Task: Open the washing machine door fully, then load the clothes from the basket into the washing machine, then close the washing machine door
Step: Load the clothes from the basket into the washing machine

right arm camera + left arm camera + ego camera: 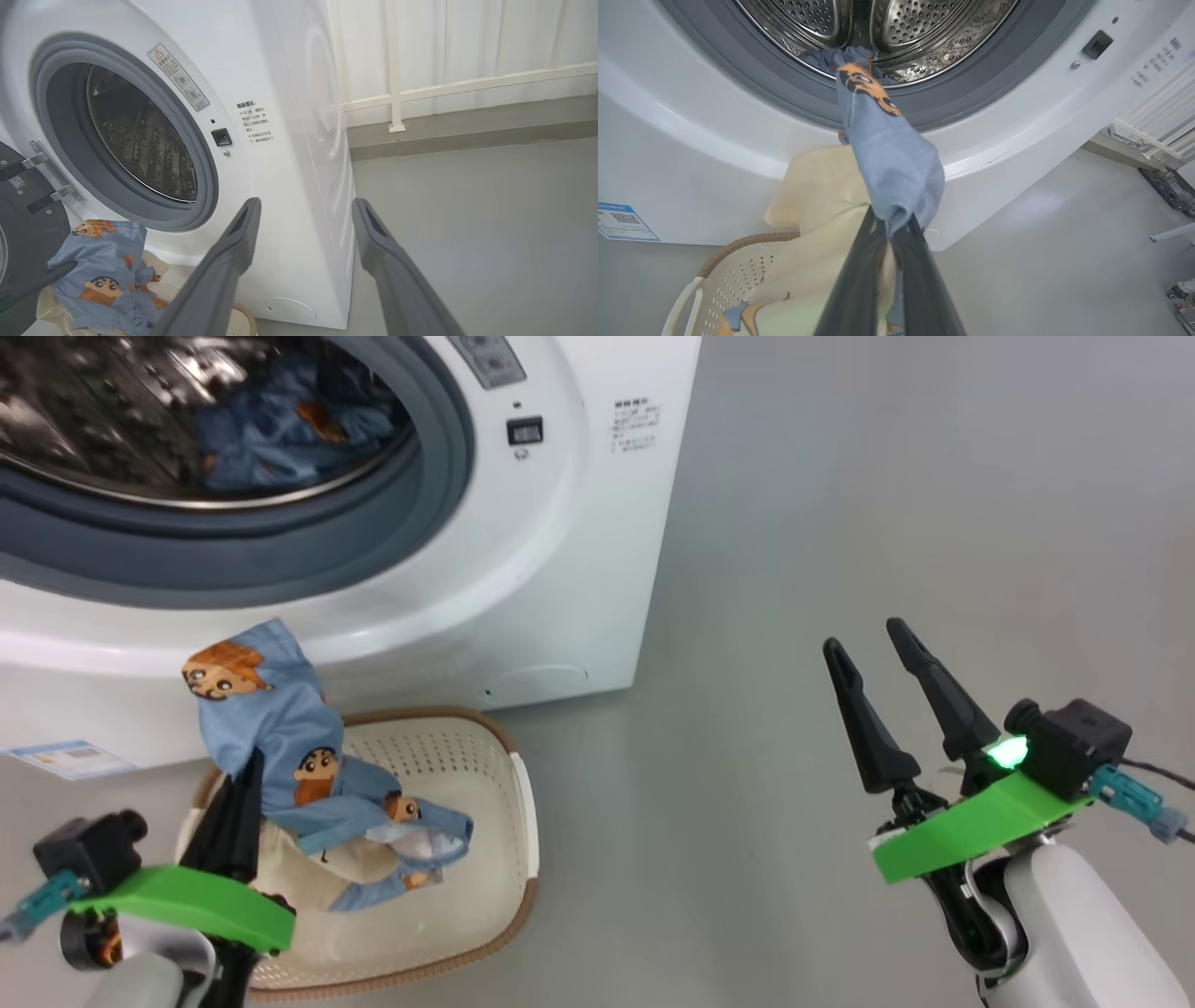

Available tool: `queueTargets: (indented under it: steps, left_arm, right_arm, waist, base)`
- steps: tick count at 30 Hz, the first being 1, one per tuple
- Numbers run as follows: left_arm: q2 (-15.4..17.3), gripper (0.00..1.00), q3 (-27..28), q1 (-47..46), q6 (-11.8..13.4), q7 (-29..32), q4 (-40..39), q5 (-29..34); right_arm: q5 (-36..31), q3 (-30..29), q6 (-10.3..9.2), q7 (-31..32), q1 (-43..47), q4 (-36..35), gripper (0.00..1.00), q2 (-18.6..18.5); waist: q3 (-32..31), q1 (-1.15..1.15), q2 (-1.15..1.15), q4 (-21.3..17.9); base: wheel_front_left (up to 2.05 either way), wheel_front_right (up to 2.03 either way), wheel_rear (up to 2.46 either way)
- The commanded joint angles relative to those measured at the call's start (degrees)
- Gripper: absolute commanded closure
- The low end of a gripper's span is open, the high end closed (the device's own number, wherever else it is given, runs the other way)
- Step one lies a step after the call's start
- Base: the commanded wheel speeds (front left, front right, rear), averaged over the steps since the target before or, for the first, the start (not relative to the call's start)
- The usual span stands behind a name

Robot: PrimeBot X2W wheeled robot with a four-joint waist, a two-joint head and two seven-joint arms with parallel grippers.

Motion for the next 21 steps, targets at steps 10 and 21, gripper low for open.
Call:
queueTargets:
  steps: [10, 21]
  left_arm:
    - [-2.01, 1.00, 10.13, 8.81, 0.86, -0.70, -13.79, 7.72]
    - [-5.01, 1.00, 14.57, 15.08, 3.26, -0.70, -26.09, 16.29]
  right_arm:
    - [1.07, 0.31, 0.09, -0.27, 4.71, -0.58, 0.00, -1.52]
    - [1.23, -0.45, 0.09, -0.27, 7.19, -0.53, 0.00, -1.95]
  waist:
    - [-7.56, 0.00, 0.00, 2.87]
    - [-10.90, 0.00, 0.00, 4.26]
  base:
    - [0.00, 0.00, 0.00]
    - [0.00, 0.00, 0.00]
